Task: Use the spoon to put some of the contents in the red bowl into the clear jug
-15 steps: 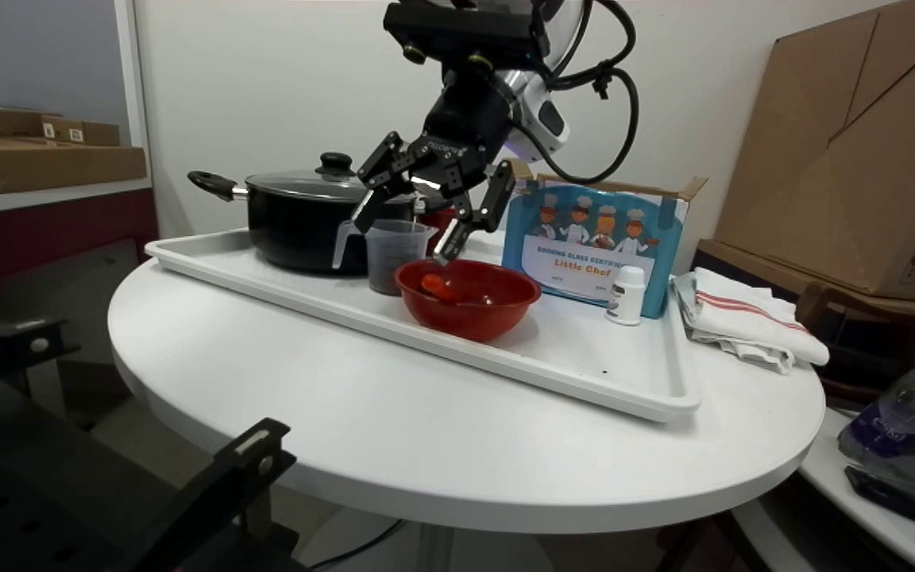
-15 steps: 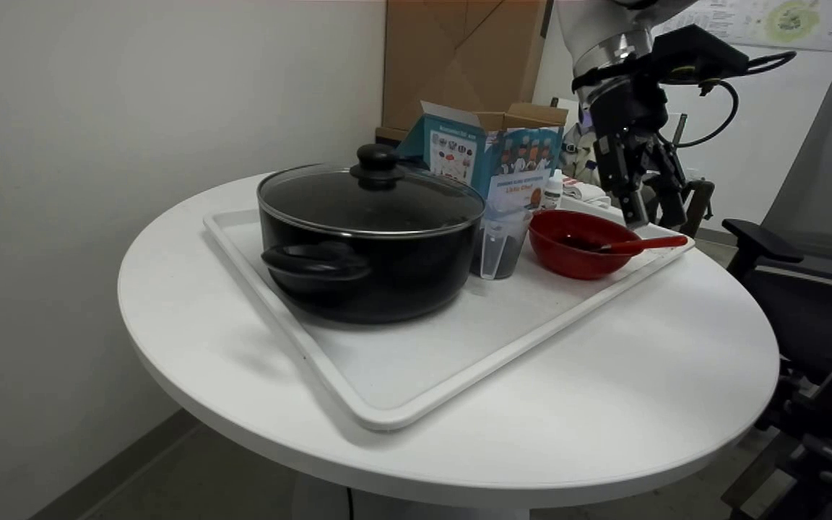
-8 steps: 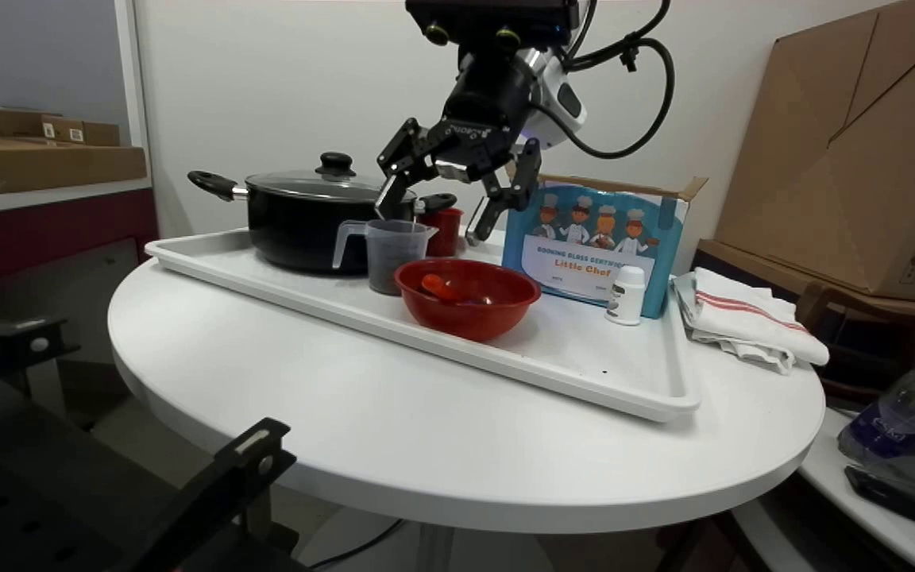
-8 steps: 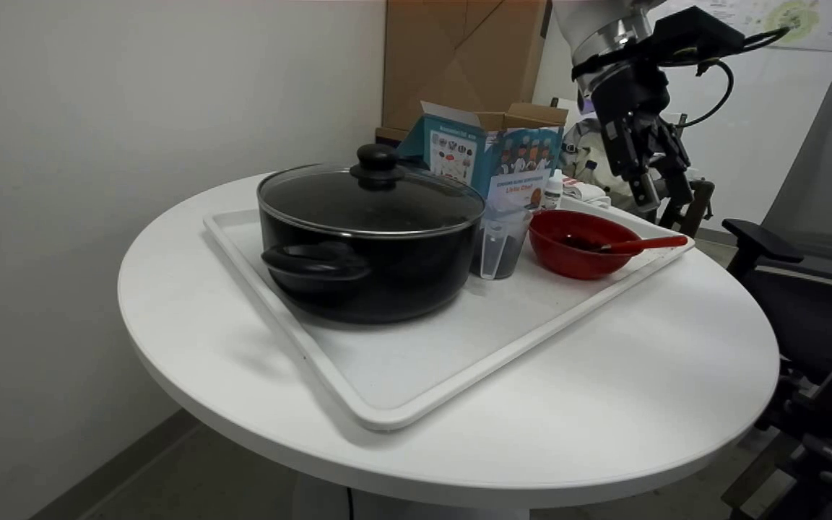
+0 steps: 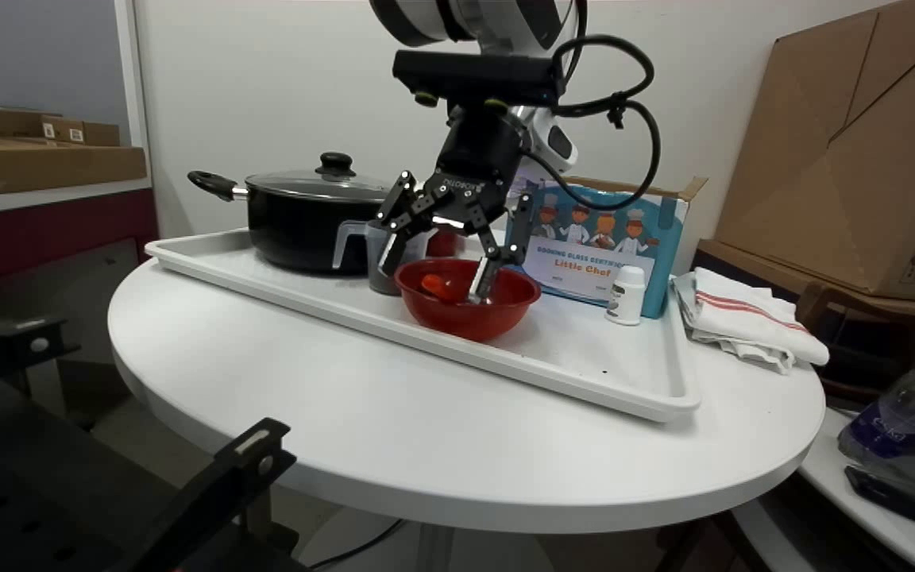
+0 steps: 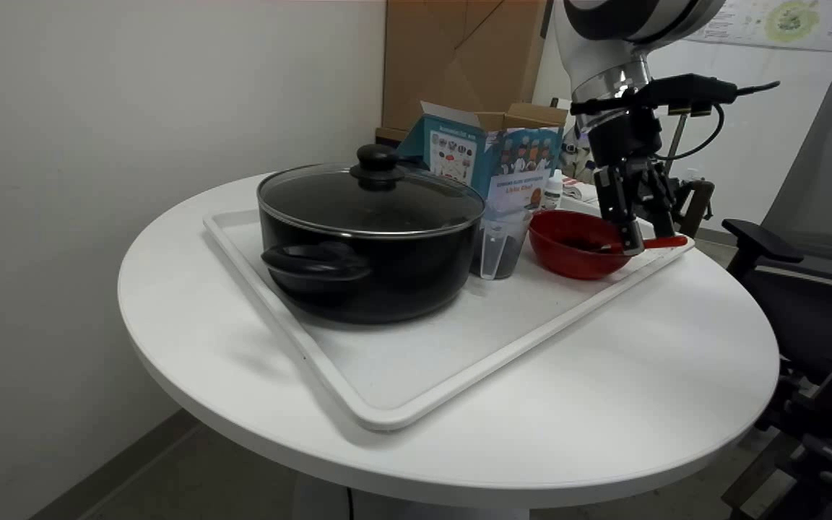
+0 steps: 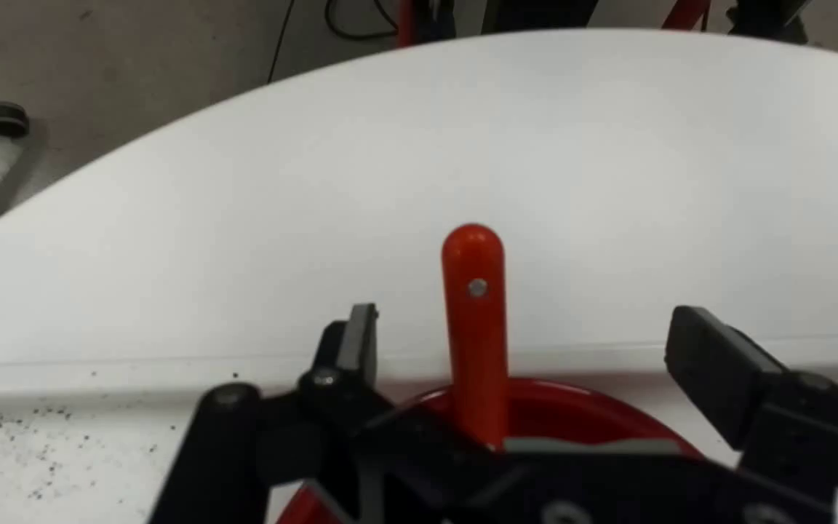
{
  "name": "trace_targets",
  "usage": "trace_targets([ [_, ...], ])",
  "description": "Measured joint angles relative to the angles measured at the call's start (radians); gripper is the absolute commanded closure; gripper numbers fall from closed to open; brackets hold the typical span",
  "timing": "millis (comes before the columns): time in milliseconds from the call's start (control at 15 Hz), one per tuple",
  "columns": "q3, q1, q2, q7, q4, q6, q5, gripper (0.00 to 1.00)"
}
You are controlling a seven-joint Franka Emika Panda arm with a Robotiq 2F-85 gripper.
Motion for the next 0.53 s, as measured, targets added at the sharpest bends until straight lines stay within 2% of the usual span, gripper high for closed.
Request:
trace_targets([
  [67,0.000,0.000,0.005,0.000,-0.014,0.048,0.000,0.28],
  [333,0.002,0.000,0.010,0.001,-0.056,0.185,0.001,0.57],
  [400,0.003,0.000,0.010,0.001,-0.062,0.202,0.002,0.58],
  [467,0.004,0.000,0.010,0.001,-0.066,0.215,0.004,0.71],
  [533,0.006,0.000,0.009,0.001,-0.069,0.224,0.006,0.76],
])
